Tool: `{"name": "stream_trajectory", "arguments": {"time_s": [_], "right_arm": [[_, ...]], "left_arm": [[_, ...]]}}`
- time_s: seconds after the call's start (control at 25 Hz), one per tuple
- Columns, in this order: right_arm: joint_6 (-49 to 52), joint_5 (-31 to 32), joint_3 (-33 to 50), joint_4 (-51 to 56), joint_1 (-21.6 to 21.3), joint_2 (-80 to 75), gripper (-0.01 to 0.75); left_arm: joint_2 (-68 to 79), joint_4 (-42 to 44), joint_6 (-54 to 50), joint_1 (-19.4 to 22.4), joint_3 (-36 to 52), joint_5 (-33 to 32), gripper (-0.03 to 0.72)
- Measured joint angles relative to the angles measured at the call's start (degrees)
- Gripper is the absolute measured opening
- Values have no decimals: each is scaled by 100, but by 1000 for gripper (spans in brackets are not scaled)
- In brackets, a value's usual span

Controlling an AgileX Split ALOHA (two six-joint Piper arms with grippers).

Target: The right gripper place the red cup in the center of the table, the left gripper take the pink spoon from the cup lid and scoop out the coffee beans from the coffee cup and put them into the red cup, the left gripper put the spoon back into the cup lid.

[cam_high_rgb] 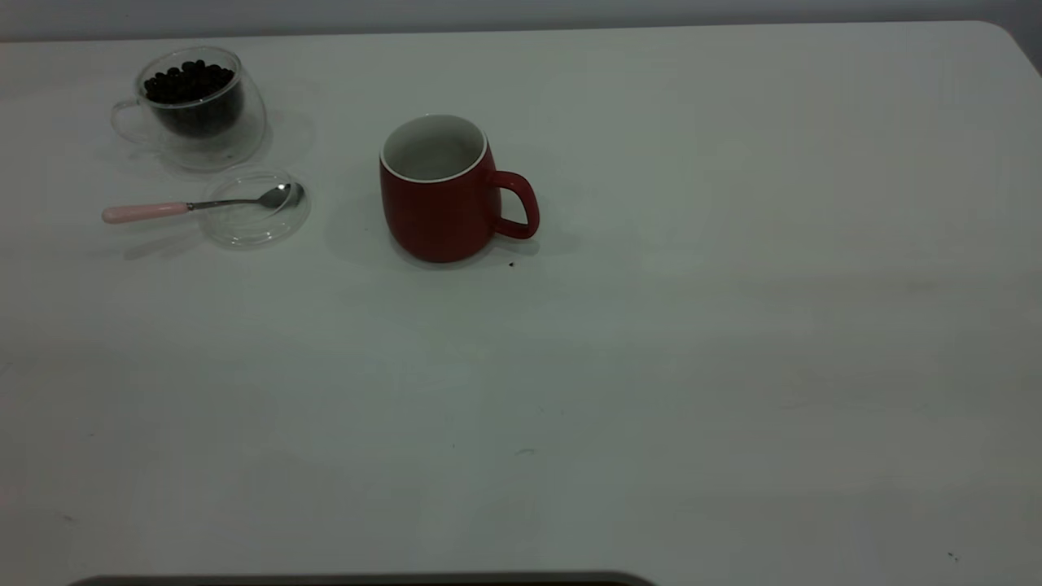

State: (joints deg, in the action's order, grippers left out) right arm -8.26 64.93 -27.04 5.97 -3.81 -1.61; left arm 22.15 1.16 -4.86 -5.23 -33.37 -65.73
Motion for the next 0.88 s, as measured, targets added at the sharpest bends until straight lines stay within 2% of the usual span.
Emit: {"name": "stream_trajectory", "arguments": {"time_s": [0.36, 0.88], "right_arm": [[0, 0, 0, 0, 0, 0, 591], [0, 0, 0, 0, 0, 0, 591]], "left_arm": [[-1235, -29, 396, 489, 415, 38, 559], [-1970, -285, 565, 548, 546, 97, 559]]}}
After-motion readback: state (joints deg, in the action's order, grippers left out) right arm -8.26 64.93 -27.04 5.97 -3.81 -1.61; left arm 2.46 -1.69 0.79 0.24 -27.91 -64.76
